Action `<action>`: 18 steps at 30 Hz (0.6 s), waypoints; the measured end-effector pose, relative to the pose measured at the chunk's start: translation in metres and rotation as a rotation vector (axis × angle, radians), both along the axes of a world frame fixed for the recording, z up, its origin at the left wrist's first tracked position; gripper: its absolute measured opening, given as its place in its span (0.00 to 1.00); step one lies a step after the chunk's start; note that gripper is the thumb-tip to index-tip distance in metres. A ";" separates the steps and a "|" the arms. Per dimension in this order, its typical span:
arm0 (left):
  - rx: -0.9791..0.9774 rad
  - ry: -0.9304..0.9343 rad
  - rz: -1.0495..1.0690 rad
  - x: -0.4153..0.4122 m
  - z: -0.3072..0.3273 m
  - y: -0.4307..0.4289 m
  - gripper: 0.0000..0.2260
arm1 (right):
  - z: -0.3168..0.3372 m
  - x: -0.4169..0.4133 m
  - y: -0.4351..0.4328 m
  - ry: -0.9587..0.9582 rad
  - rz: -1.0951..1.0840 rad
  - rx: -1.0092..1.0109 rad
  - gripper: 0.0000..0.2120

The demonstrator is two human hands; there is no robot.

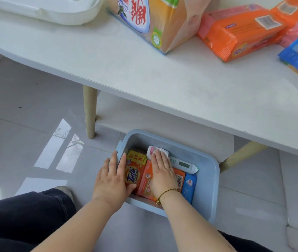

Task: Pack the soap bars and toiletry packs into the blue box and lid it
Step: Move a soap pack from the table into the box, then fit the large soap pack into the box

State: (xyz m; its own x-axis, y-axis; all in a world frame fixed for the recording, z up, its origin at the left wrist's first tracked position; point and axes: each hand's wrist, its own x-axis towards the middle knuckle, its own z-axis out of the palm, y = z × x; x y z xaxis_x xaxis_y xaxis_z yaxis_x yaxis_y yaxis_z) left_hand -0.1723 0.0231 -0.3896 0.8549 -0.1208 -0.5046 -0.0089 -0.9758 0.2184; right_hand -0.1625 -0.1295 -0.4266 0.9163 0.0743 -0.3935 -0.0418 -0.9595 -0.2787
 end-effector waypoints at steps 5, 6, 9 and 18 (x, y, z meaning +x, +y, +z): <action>0.013 0.004 0.000 0.000 0.001 0.000 0.37 | 0.008 0.004 -0.009 0.082 0.015 0.016 0.38; 0.014 0.003 -0.003 0.000 0.003 0.000 0.37 | 0.011 0.006 -0.010 0.098 0.014 0.022 0.38; 0.019 0.024 -0.021 0.002 0.007 0.000 0.37 | 0.029 0.019 -0.011 0.207 0.044 0.022 0.38; -0.172 -0.122 -0.009 0.005 0.075 -0.003 0.26 | 0.148 -0.007 0.000 0.025 0.125 0.158 0.26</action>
